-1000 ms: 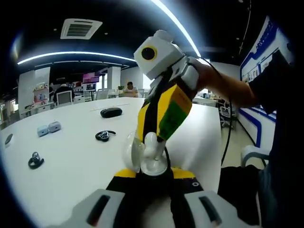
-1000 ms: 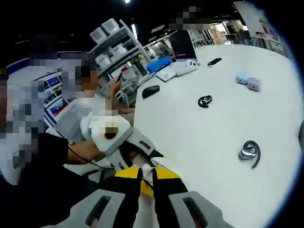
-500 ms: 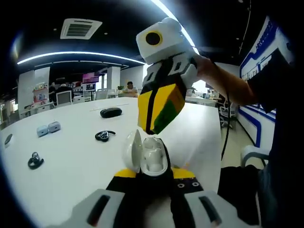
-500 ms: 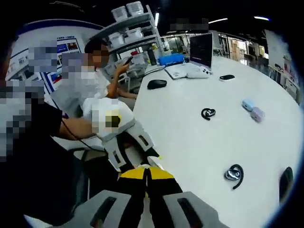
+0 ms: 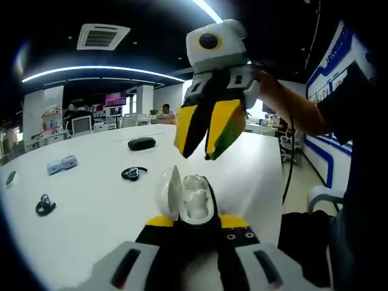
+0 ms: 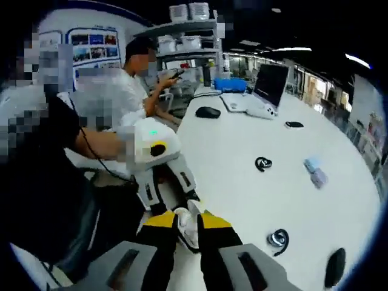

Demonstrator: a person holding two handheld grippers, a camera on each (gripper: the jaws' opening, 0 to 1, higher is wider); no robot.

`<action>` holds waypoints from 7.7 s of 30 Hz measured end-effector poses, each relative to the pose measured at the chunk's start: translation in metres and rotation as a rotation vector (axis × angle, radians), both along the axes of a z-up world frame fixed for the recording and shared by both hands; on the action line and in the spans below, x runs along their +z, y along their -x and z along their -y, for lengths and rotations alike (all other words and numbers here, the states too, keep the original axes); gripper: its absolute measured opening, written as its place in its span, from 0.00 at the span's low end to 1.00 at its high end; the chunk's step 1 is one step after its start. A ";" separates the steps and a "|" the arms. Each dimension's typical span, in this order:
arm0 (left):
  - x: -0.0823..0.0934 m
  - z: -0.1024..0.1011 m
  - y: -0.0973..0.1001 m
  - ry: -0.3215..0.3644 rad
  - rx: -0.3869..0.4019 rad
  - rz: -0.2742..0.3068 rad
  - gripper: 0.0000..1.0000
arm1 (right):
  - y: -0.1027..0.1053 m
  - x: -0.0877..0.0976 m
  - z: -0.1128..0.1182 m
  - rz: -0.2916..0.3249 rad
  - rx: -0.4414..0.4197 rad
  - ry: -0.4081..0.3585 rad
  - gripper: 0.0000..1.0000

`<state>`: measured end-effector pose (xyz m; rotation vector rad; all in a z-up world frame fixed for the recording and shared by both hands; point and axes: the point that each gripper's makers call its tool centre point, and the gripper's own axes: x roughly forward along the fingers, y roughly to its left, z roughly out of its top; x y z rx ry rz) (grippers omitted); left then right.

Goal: Pick up the earbuds from the table and place the earbuds into the earbud case

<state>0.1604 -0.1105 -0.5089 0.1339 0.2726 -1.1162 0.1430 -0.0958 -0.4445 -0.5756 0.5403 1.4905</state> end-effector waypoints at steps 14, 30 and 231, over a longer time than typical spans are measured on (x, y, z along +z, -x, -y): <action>0.000 0.000 0.000 -0.003 0.003 0.005 0.25 | -0.013 -0.042 0.011 0.304 0.204 0.333 0.42; 0.000 0.000 0.000 -0.005 -0.004 0.008 0.25 | -0.016 -0.064 -0.001 0.313 0.340 0.453 0.38; 0.040 -0.060 0.014 0.180 0.216 -0.028 0.55 | -0.281 0.042 0.166 -0.459 -1.211 -0.818 0.43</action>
